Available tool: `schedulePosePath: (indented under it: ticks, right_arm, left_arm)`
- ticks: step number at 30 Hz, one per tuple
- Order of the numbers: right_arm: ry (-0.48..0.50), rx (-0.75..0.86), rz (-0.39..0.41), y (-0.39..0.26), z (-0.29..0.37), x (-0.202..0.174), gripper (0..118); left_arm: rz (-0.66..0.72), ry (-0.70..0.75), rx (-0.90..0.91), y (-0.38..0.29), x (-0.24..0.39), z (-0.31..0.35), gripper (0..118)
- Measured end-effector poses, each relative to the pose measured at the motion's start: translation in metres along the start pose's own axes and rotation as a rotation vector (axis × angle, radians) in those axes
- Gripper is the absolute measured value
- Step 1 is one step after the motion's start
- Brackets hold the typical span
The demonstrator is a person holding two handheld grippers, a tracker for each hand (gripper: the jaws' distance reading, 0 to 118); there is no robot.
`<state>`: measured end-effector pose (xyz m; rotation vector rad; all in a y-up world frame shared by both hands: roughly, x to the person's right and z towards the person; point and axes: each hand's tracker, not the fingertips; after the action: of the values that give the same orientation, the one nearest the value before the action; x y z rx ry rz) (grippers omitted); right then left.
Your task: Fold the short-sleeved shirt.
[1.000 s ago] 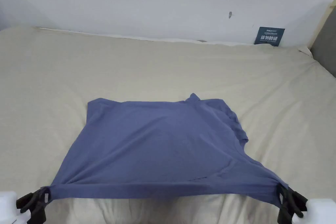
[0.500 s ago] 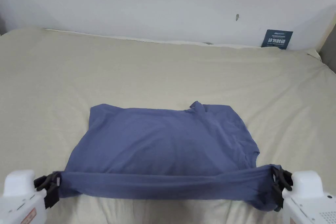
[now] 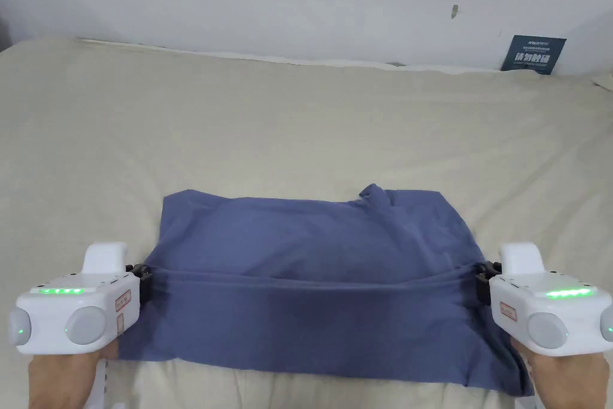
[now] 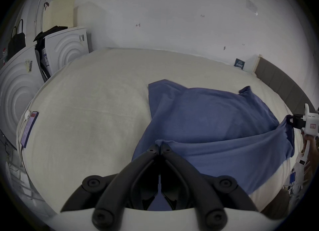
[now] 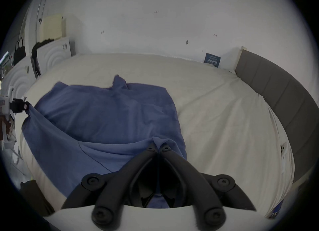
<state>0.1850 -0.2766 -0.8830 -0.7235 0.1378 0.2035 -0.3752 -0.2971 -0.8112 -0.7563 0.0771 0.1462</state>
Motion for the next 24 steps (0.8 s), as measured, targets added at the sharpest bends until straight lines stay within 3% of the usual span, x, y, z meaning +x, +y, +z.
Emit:
schedulePosePath:
  ticks: [2,5,6,7,8,9,10,12,15,17,19,22,23,24]
  right_arm:
    - [-0.059,-0.021,0.014,0.003,-0.009,-0.004,2]
    - [-0.054,-0.003,0.04,0.003,-0.018,-0.01,5]
    - [-0.093,0.002,0.067,0.003,-0.019,-0.012,19]
    - [-0.144,0.021,0.083,0.001,-0.017,-0.016,53]
    - [-0.199,0.044,0.096,-0.002,-0.014,-0.019,96]
    - [-0.217,0.1,0.071,-0.005,0.001,-0.023,107]
    - [-0.172,0.176,0.048,-0.007,0.015,-0.026,109]
    - [-0.088,0.3,0.0,-0.013,0.056,-0.039,109]
    - [-0.105,0.444,-0.021,-0.028,0.109,-0.06,109]
    - [-0.108,0.519,-0.077,-0.037,0.14,-0.072,109]
    - [-0.07,0.555,-0.123,-0.043,0.166,-0.083,109]
    - [-0.065,0.531,-0.126,-0.041,0.193,-0.102,109]
    - [-0.072,0.526,-0.124,-0.04,0.201,-0.111,109]
    - [-0.08,0.52,-0.119,-0.037,0.207,-0.118,109]
  left_arm:
    - [-0.007,-0.015,0.007,-0.001,0.001,-0.008,0]
    - [-0.07,0.008,0.017,-0.002,0.005,-0.013,3]
    - [-0.104,0.035,0.032,-0.002,0.006,-0.014,9]
    - [-0.126,0.083,0.058,-0.003,0.006,-0.011,25]
    - [-0.135,0.132,0.094,-0.005,0.007,-0.006,67]
    - [-0.119,0.163,0.145,-0.007,0.005,0.002,101]
    - [-0.095,0.161,0.171,-0.007,0.002,0.009,118]
    - [-0.065,0.11,0.286,-0.01,0.001,0.038,118]
    - [-0.012,0.122,0.404,-0.018,0.008,0.09,118]
    - [0.028,0.086,0.467,-0.024,0.017,0.123,118]
    - [0.048,0.094,0.541,-0.032,0.029,0.153,118]
    - [-0.018,0.084,0.573,-0.04,0.052,0.187,117]
    - [-0.044,0.086,0.588,-0.043,0.06,0.196,110]
    - [-0.07,0.084,0.61,-0.046,0.068,0.207,94]
